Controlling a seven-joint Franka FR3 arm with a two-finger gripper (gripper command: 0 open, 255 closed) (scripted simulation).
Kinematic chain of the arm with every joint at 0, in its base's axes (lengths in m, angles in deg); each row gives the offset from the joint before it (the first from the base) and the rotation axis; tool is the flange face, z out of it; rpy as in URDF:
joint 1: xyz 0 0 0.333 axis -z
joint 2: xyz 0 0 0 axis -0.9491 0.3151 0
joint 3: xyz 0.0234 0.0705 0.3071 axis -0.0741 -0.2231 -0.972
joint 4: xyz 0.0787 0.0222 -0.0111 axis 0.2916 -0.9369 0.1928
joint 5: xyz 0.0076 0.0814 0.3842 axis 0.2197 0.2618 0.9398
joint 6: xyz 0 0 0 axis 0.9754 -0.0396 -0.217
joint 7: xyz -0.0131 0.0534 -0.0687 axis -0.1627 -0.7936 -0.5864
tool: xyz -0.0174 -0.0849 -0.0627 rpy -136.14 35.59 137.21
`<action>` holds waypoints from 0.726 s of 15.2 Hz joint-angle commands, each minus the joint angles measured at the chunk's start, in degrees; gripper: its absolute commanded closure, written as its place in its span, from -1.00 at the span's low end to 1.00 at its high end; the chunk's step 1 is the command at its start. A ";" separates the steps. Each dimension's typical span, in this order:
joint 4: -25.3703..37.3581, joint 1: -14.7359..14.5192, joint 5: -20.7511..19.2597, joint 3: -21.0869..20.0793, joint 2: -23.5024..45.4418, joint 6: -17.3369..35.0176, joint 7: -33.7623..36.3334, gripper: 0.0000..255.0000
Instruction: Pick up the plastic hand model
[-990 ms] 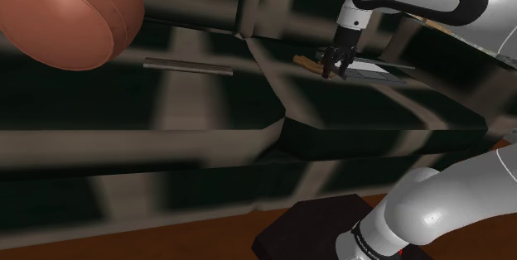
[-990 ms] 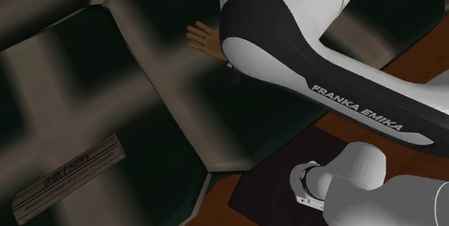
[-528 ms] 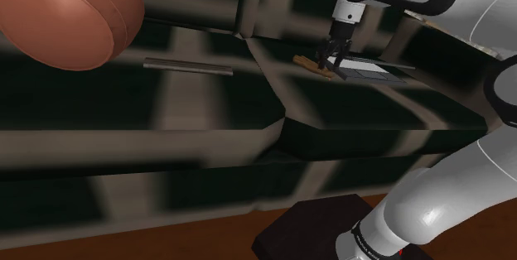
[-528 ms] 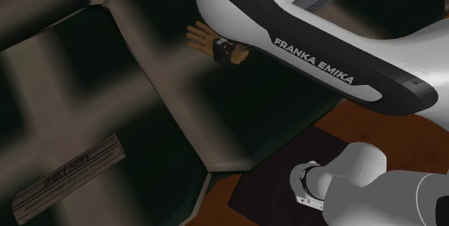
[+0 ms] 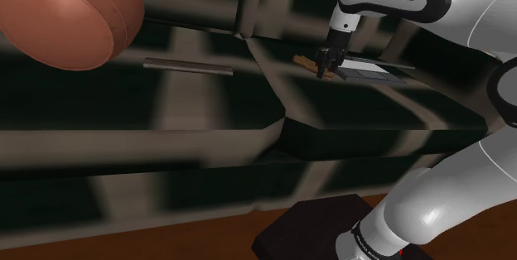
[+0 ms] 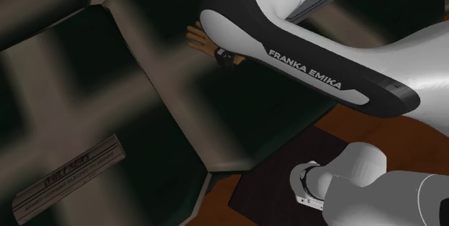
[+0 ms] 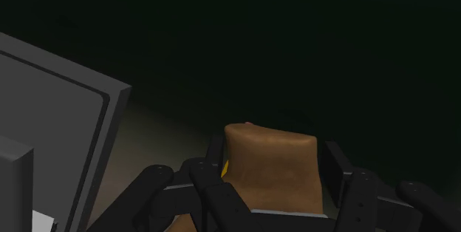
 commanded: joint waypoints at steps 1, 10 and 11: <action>-0.09 0.00 -0.01 0.00 -0.02 0.08 0.01 1.00; 1.83 -0.03 0.08 -0.01 0.39 -1.44 -0.08 1.00; 2.83 -0.04 0.11 -0.01 0.59 -2.23 -0.13 1.00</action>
